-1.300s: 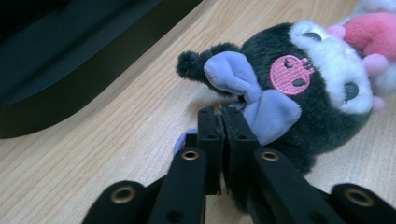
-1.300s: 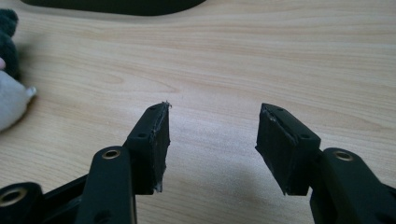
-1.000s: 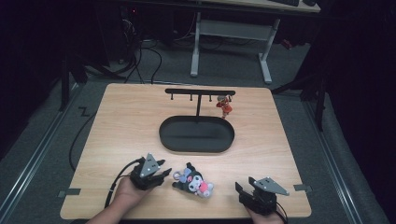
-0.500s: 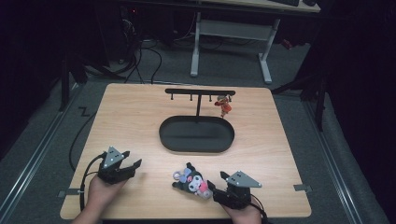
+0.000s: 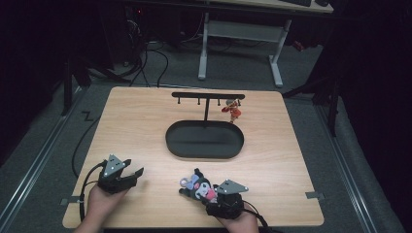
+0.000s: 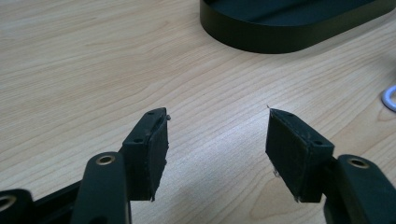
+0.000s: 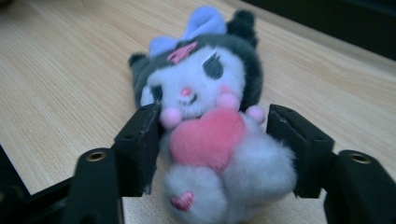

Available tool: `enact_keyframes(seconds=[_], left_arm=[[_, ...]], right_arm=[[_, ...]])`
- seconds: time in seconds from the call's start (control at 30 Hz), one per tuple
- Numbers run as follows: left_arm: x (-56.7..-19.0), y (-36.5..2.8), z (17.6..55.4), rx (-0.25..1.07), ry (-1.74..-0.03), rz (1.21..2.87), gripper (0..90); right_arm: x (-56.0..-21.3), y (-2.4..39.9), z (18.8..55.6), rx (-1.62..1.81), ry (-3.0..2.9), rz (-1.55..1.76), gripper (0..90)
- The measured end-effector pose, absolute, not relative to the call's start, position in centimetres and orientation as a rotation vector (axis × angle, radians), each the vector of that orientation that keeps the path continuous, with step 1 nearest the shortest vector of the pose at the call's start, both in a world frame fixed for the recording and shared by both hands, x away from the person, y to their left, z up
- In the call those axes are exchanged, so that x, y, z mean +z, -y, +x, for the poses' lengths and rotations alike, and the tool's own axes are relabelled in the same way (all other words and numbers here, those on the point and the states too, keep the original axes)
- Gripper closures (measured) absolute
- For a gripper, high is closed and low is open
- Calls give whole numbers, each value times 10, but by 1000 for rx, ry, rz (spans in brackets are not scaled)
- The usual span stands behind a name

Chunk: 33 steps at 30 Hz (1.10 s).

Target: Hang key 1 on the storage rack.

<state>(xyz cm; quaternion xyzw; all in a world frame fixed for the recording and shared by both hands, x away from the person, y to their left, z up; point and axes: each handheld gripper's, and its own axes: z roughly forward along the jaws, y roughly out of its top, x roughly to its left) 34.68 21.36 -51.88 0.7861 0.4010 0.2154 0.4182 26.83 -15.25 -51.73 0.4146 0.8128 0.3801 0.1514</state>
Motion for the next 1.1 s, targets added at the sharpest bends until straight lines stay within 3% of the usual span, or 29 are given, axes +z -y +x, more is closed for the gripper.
enact_keyframes(seconds=[0.17,0.83,0.97,1.1], left_arm=[[-519,-211,348,535,-991,1983,393],[-517,-205,351,519,-967,1988,393],[-517,-205,351,518,-964,1990,393],[-519,-204,351,510,-960,1995,393]], right_arm=[[-517,156,270,1081,-2338,1221,470],[-515,234,278,983,-2049,1533,462],[-514,231,277,983,-2050,1515,416],[-509,229,278,1004,-2067,1474,298]])
